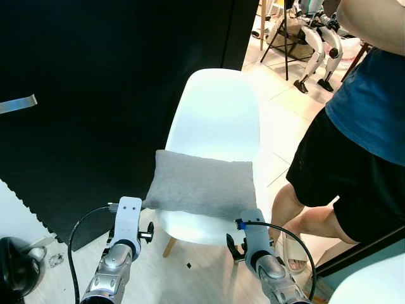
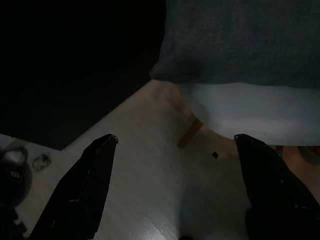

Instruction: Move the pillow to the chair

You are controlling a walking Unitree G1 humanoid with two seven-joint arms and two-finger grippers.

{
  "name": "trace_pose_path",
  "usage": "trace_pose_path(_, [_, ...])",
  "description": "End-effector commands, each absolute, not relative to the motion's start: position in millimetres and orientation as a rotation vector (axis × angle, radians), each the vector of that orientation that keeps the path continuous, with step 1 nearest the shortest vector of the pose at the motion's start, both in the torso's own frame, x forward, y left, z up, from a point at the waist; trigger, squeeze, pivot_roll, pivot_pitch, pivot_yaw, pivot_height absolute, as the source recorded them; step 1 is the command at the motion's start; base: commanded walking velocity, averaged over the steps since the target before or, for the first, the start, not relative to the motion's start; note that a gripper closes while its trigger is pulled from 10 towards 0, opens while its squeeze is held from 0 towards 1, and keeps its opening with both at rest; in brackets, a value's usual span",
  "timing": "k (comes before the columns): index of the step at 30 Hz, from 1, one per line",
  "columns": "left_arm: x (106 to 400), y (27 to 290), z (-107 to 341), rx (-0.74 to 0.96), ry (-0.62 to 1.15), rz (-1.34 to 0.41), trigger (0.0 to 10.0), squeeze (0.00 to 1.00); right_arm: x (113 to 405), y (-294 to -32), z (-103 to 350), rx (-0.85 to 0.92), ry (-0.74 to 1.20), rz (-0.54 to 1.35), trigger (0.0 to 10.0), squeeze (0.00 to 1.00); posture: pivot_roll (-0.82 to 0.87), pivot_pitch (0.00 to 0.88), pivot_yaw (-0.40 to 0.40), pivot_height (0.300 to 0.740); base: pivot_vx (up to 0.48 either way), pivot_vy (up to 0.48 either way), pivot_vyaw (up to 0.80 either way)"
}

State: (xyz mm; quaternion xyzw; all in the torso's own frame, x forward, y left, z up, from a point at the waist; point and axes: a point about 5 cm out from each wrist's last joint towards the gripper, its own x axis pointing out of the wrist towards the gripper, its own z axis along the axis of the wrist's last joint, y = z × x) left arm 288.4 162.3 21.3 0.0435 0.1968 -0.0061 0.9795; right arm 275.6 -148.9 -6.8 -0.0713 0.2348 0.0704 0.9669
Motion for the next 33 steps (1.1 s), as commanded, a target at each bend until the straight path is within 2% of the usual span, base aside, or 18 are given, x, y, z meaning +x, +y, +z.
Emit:
trace_pose_path(1, [286.8, 162.2, 17.0, 0.11, 0.422, -0.028, 10.0, 0.0, 268.3, -151.5, -13.9, -0.118, 0.502, 0.119, 10.0, 0.0, 0.0, 0.092, -0.027, 0.74, 0.0, 0.0, 0.0])
trace_pose_path(4, [287.0, 161.7, 17.0, 0.111, 0.423, -0.03, 10.0, 0.0, 267.9, -151.7, -14.1, -0.118, 0.501, 0.117, 10.0, 0.0, 0.0, 0.091, -0.026, 0.74, 0.0, 0.0, -0.31])
trace_pose_path(33, [287.6, 152.9, 16.3, 0.102, 0.4, -0.066, 10.0, 0.0, 267.4, -155.5, -14.1, -0.153, 0.547, 0.136, 10.0, 0.0, -0.02, 0.065, -0.035, 0.74, 0.0, 0.0, -0.8])
